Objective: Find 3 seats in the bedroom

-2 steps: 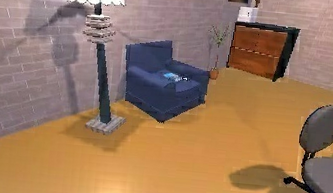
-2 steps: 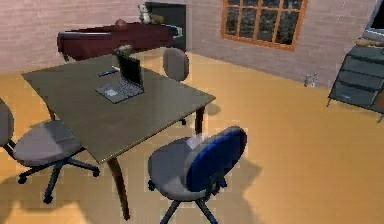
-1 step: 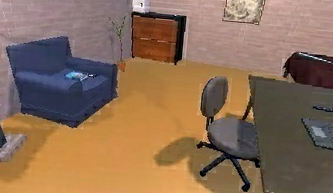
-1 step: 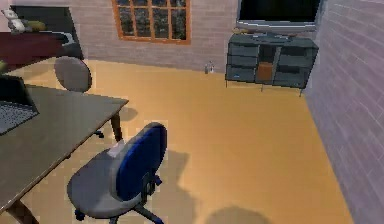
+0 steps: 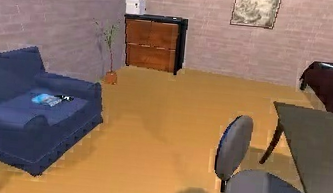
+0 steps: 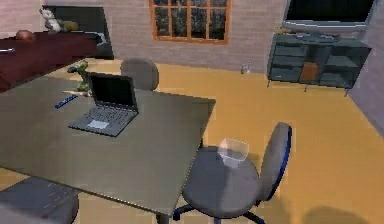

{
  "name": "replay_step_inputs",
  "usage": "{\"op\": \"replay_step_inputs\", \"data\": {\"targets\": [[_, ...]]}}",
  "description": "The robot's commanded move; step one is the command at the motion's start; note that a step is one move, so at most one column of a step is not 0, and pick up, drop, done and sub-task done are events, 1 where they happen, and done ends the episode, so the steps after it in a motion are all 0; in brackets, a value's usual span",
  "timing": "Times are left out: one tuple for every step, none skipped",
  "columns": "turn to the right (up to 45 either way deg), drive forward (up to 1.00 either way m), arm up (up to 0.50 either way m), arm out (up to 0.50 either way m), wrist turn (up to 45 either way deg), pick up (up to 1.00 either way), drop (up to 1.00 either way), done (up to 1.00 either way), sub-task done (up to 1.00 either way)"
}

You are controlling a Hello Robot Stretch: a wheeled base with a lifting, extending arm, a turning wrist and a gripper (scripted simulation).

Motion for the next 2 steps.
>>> {"op": "replay_step_inputs", "data": {"targets": [[36.0,0.00,0.00,0.00,0.0,0.00,0.00,0.00,0.00],[0.0,0.00,0.00,0.00,0.0,0.00,0.00,0.00,1.00]]}}
